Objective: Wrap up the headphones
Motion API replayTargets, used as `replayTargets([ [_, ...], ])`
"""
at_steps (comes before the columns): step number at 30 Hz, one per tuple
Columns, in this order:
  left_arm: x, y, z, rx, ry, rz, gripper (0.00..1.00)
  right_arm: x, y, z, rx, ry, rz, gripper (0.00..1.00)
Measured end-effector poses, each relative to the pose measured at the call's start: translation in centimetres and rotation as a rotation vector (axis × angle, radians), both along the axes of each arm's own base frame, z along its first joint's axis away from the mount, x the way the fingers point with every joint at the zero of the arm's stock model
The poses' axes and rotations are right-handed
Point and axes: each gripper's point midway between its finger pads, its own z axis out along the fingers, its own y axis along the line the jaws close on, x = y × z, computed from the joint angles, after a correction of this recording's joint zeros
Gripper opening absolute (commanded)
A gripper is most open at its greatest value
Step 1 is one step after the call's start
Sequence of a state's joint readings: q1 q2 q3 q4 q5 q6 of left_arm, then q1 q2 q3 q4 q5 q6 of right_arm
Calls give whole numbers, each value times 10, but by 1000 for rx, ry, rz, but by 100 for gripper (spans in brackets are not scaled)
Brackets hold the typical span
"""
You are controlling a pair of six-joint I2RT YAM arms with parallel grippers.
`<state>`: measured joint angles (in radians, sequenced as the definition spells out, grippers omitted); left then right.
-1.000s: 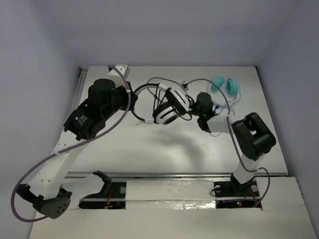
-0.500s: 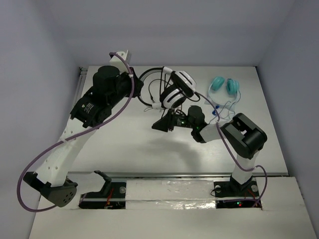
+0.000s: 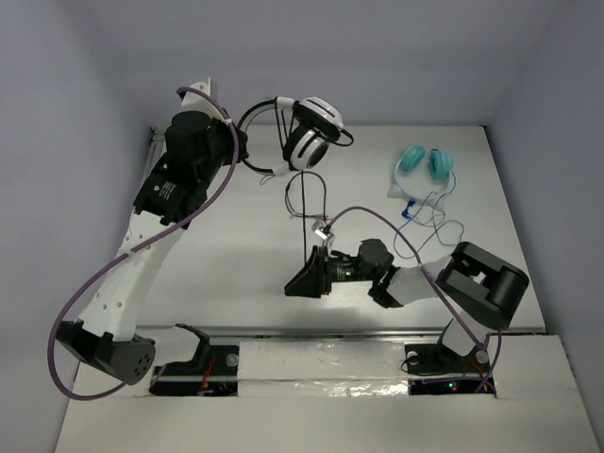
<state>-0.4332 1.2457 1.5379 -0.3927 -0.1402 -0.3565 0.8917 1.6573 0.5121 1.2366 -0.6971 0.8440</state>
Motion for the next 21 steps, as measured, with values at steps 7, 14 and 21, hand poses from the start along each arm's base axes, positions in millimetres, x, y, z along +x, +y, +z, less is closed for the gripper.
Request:
replayTargets([
  [7, 25, 55, -60, 8, 96, 203, 0, -30, -8, 33, 16, -53, 0, 22],
  [14, 21, 76, -103, 99, 169, 313, 0, -38, -11, 54, -163, -147, -69, 1],
  [21, -1, 68, -143, 274, 240, 330, 0, -2, -35, 97, -325, -288, -281, 0],
])
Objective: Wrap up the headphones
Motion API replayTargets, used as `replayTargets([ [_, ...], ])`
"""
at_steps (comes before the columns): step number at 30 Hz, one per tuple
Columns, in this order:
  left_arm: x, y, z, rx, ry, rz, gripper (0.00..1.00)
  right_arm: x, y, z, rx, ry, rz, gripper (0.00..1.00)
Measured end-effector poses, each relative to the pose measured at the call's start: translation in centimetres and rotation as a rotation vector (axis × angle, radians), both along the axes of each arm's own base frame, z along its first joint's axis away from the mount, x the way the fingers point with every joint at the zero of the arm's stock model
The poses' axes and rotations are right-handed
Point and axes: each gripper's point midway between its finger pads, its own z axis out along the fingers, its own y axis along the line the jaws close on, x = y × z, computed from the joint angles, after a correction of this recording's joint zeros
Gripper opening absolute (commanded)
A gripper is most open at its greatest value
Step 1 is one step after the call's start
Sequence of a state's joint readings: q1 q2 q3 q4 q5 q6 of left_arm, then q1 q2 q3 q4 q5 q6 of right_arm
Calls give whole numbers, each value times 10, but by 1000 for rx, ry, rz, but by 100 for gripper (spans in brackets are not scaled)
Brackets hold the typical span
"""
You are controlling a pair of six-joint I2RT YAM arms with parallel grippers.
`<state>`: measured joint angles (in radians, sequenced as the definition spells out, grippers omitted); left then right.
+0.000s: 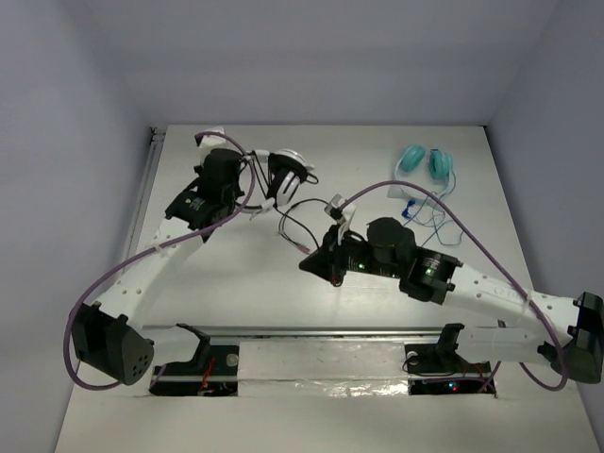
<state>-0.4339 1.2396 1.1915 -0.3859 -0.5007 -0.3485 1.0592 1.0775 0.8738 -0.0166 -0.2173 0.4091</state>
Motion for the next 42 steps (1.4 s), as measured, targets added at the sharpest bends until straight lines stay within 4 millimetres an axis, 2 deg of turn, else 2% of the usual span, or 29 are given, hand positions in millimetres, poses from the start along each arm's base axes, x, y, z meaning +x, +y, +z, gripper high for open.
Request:
replayTargets([
  [4, -18, -14, -31, 95, 82, -58, 0, 26, -10, 11, -92, -79, -120, 0],
  [8, -32, -32, -60, 174, 174, -168, 0, 51, -17, 6, -206, -141, -221, 0],
  [11, -43, -42, -75, 197, 231, -252, 0, 70, -26, 1, -288, -187, -303, 0],
  [14, -50, -47, -81, 202, 265, -323, 0, 88, -38, -1, -353, -231, -392, 0],
  [18, -59, -56, -78, 175, 271, -398, 0, 120, -53, -1, -429, -285, -531, 0],
  [21, -66, -65, -72, 137, 259, -465, 0, 149, -64, -8, -494, -306, -624, 0],
  [26, -80, -82, -63, 64, 234, -587, 0, 193, -88, -20, -554, -327, -749, 8],
  [29, -81, -93, -59, 26, 219, -631, 0, 215, -102, -20, -550, -324, -794, 18],
  [30, -81, -96, -58, 16, 213, -643, 0, 219, -106, -19, -545, -322, -798, 25],
  [33, -82, -104, -55, -10, 202, -678, 0, 227, -105, -15, -503, -321, -774, 32],
  [38, -89, -108, -55, -25, 219, -718, 0, 234, -92, -17, -362, -298, -684, 33],
  [42, -92, -110, -43, -41, 204, -736, 0, 233, -82, -38, -212, -221, -563, 32],
])
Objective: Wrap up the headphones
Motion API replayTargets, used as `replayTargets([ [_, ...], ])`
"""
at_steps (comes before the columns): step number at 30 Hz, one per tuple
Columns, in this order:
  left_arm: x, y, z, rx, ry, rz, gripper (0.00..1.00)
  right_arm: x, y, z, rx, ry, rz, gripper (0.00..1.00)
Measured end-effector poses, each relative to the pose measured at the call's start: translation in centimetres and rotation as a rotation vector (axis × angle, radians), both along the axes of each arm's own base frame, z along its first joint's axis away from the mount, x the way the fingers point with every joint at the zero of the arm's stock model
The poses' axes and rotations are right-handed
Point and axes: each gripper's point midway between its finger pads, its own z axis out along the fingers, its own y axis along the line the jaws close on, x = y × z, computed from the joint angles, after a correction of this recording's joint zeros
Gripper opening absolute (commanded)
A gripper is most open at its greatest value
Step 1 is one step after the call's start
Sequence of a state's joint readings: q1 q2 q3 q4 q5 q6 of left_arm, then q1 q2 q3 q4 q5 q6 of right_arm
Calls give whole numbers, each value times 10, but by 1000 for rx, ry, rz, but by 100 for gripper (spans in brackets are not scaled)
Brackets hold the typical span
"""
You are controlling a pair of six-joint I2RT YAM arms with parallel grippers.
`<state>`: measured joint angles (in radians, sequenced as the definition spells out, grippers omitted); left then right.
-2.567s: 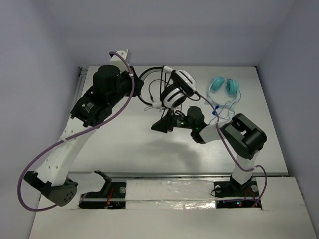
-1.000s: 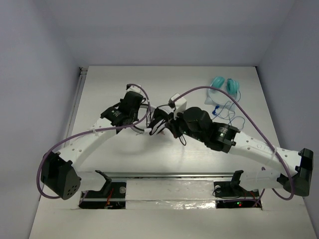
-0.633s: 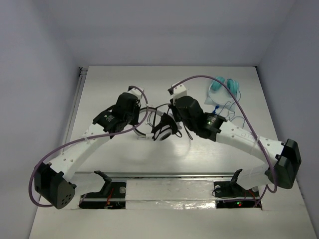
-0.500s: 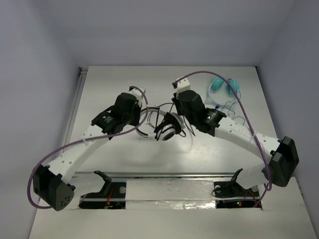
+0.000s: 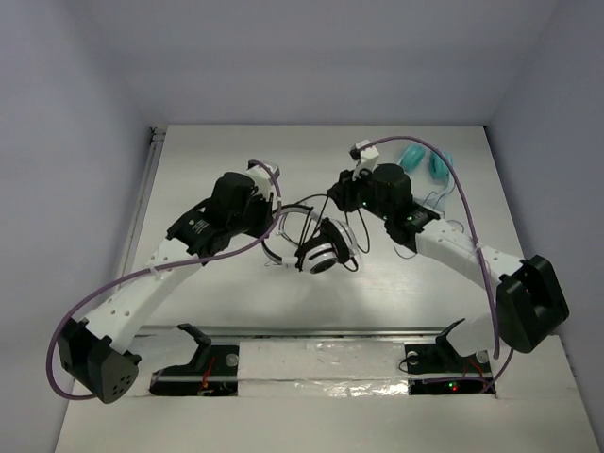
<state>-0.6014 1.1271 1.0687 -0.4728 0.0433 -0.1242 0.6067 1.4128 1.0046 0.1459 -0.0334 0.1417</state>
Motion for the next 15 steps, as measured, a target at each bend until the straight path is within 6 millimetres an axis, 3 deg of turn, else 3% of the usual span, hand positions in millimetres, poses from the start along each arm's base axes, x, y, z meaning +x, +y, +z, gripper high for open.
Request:
replayTargets([
  [4, -2, 1, 26, -42, -48, 5, 0, -9, 10, -13, 119, 46, 126, 31],
  [11, -6, 0, 77, -135, -139, 2, 0, -29, 28, -9, 281, 57, 288, 33],
  [15, -7, -5, 97, -183, -164, -6, 0, -38, 40, -14, 354, 85, 379, 37],
])
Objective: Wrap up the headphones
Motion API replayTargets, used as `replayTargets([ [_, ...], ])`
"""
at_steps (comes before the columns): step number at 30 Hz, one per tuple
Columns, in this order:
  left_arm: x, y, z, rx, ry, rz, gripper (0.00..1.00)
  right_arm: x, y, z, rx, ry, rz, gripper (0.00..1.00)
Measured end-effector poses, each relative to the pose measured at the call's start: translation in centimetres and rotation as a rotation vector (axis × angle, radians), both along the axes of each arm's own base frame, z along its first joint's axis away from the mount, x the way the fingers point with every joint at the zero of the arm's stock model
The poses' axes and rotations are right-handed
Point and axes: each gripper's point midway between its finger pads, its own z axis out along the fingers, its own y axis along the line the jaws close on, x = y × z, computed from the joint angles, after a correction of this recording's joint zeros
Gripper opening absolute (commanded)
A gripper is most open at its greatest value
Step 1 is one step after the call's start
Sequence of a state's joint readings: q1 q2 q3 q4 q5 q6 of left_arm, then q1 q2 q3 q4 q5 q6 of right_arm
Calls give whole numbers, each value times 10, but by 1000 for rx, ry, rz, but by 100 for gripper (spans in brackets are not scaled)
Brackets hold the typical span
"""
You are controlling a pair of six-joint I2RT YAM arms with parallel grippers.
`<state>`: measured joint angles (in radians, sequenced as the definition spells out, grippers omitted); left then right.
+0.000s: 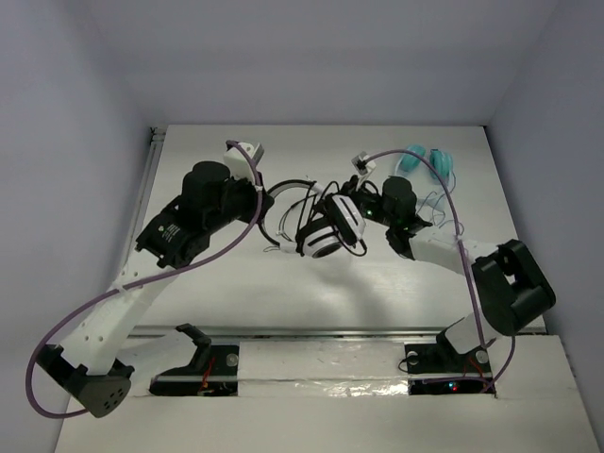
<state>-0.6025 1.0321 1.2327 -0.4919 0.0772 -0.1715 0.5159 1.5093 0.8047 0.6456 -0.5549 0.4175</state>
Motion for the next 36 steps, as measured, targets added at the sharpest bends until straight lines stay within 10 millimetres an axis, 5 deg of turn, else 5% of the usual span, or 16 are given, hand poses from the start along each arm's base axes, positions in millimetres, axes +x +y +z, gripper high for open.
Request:
replayTargets([
  [8, 8, -2, 44, -100, -54, 56, 0, -12, 12, -39, 50, 124, 92, 41],
  [16, 38, 5, 87, -195, -124, 195, 0, -30, 36, -59, 56, 179, 144, 38],
  [24, 88, 37, 72, -233, -105, 385, 0, -110, 90, -68, 39, 228, 300, 28],
  [31, 114, 74, 40, -244, -85, 558, 0, -171, 109, -83, 6, 293, 401, 12],
  [36, 129, 92, 8, -175, -47, 657, 0, -216, 115, -73, -39, 295, 460, 3],
])
